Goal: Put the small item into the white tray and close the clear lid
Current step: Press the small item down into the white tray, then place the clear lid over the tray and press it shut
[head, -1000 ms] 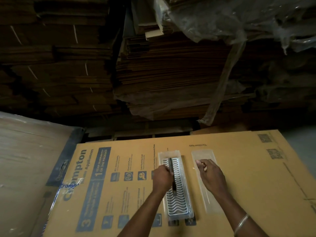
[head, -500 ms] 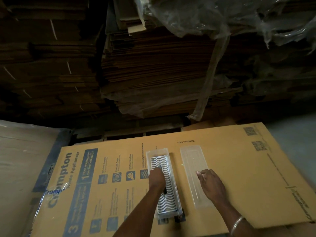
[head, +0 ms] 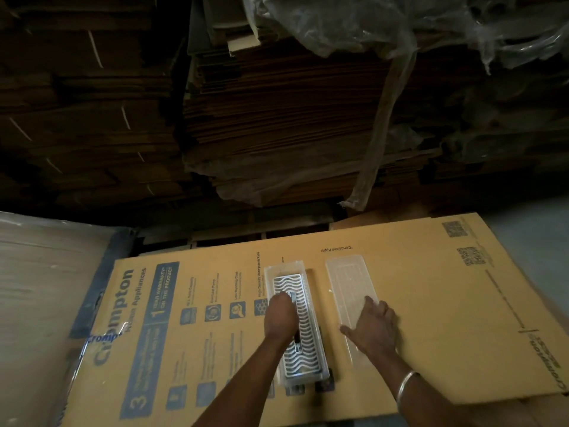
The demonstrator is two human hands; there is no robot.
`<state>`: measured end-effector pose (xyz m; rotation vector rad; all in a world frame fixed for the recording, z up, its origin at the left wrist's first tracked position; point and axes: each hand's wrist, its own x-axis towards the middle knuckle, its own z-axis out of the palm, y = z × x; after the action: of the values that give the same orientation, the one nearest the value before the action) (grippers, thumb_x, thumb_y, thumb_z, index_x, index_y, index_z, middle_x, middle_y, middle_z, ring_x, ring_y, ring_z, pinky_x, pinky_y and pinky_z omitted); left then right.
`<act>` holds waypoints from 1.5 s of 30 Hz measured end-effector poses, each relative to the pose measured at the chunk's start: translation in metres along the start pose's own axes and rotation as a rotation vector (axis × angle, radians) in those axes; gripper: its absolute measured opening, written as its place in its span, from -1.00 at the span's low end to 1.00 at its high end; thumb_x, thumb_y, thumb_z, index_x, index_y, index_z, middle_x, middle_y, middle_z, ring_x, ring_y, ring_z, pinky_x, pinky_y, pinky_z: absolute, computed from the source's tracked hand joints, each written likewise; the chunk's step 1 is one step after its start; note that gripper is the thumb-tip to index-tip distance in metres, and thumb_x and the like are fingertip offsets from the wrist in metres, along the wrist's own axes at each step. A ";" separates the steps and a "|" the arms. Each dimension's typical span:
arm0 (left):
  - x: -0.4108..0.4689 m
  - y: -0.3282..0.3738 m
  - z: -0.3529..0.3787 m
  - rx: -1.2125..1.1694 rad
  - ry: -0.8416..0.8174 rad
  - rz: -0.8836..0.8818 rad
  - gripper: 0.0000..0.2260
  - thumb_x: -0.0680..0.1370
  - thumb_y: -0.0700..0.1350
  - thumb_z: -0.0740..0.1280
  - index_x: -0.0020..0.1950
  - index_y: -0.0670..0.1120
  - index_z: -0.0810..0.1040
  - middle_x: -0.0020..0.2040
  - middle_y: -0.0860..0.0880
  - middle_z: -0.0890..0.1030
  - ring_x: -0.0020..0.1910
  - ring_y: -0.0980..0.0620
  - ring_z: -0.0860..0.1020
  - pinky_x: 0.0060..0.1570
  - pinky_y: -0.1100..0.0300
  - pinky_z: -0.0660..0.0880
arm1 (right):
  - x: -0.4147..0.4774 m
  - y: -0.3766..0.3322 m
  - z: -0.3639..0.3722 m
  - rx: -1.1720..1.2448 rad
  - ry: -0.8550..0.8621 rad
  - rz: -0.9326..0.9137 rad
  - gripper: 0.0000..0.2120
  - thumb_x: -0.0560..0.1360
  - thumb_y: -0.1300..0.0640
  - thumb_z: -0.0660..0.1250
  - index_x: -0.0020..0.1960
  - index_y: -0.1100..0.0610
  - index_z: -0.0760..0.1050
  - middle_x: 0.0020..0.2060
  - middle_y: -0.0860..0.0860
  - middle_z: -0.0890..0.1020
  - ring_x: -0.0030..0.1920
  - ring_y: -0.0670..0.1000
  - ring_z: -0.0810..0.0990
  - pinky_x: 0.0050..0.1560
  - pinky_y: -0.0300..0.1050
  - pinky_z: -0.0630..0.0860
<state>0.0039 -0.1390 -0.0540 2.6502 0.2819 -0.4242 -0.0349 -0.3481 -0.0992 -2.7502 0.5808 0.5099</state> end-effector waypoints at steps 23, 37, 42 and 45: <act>-0.061 -0.116 -0.008 -0.807 -0.392 -0.216 -0.87 0.58 -0.14 0.28 -0.03 -0.04 0.63 -0.17 -0.05 0.71 -0.20 0.01 0.66 -0.01 -0.05 0.65 | -0.085 -0.126 -0.022 -0.036 -0.147 -0.211 0.13 0.23 -0.51 0.32 0.57 -0.15 -0.20 0.33 0.23 0.19 0.29 0.22 0.23 0.08 0.12 0.51; -0.079 -0.123 -0.008 -0.788 -0.617 -0.186 -0.51 0.25 -0.18 0.66 0.07 -0.12 0.52 -0.21 -0.07 0.64 -0.29 0.01 0.59 -0.17 0.07 0.55 | -0.076 -0.151 -0.003 -0.171 -0.107 -0.199 0.14 0.27 -0.53 0.28 0.60 -0.05 -0.18 0.30 0.20 0.19 0.26 0.19 0.24 0.02 0.04 0.51; -0.080 -0.116 -0.015 -0.775 -0.662 -0.231 -0.55 0.29 -0.29 0.63 0.06 -0.14 0.49 -0.21 -0.06 0.65 -0.35 0.05 0.60 -0.31 0.13 0.55 | -0.076 -0.149 0.000 -0.194 -0.138 -0.198 0.16 0.26 -0.53 0.28 0.60 -0.05 -0.22 0.32 0.20 0.18 0.27 0.19 0.23 0.03 0.02 0.50; -0.078 -0.114 -0.016 -0.772 -0.682 -0.268 -0.57 0.33 -0.38 0.58 0.05 -0.15 0.47 -0.22 -0.07 0.63 -0.44 0.08 0.58 -0.42 0.16 0.52 | -0.076 -0.147 0.000 -0.190 -0.129 -0.208 0.17 0.25 -0.53 0.28 0.60 -0.05 -0.22 0.31 0.19 0.19 0.28 0.19 0.23 0.04 0.01 0.49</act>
<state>-0.0951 -0.0408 -0.0580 1.6103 0.4611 -1.0251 -0.0359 -0.1931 -0.0403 -2.8828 0.2216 0.7178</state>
